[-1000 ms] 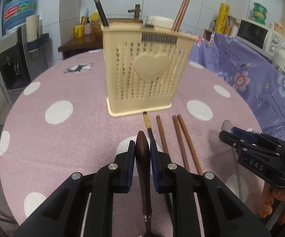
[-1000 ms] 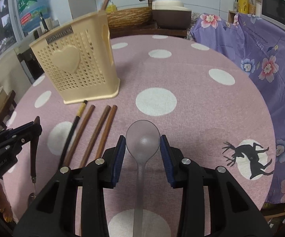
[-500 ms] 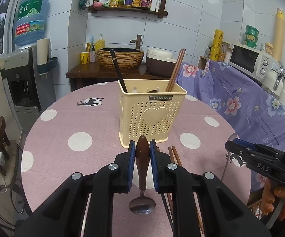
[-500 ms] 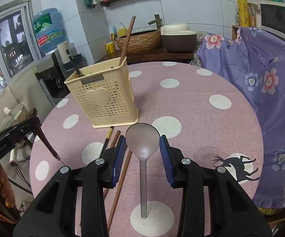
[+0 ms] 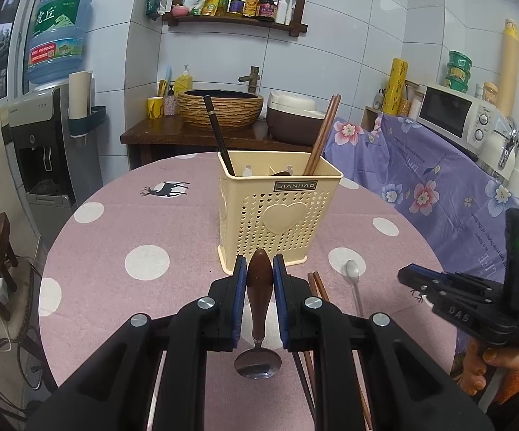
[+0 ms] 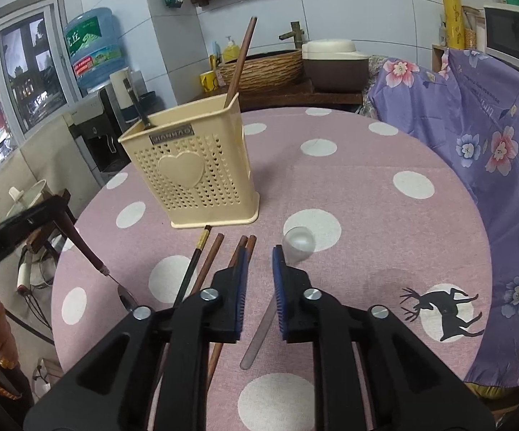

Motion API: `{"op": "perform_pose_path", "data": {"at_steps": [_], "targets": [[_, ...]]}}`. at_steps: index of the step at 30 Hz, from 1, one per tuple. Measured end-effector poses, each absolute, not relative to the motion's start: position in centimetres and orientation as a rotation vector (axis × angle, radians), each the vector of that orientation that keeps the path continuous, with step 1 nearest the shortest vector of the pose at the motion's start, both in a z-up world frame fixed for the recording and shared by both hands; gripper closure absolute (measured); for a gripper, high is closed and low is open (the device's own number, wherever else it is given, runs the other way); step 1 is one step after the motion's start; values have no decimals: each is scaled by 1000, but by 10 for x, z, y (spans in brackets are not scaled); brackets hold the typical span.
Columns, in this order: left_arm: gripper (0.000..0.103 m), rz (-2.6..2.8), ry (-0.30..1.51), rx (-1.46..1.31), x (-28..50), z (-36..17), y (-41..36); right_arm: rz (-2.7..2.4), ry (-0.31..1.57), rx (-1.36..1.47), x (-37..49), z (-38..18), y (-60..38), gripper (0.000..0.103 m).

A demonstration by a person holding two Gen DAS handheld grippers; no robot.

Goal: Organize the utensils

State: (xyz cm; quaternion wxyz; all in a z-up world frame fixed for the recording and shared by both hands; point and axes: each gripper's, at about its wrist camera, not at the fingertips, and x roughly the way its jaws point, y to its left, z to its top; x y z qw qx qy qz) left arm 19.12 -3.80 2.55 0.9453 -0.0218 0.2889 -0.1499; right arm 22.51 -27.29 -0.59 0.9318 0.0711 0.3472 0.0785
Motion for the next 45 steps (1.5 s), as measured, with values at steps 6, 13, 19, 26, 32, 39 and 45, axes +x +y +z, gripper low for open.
{"op": "perform_pose_path", "data": {"at_steps": [6, 13, 19, 26, 32, 39, 45], "targets": [[87, -311, 588, -43, 191, 25, -38, 73, 819, 118, 256, -41, -274, 60], [87, -313, 586, -42, 191, 26, -39, 29, 895, 124, 285, -69, -266, 57], [87, -315, 585, -41, 190, 26, -40, -33, 943, 87, 308, -78, -252, 57], [87, -322, 583, -40, 190, 25, -40, -98, 943, 84, 328, -81, -249, 58], [87, -322, 584, -42, 190, 25, -40, -99, 940, 69, 336, -80, -247, 66], [87, -322, 584, -42, 190, 25, -40, -3, 882, 158, 321, -61, -258, 66], [87, -317, 584, -46, 190, 25, -38, 83, 767, 206, 279, -18, -273, 66]]}}
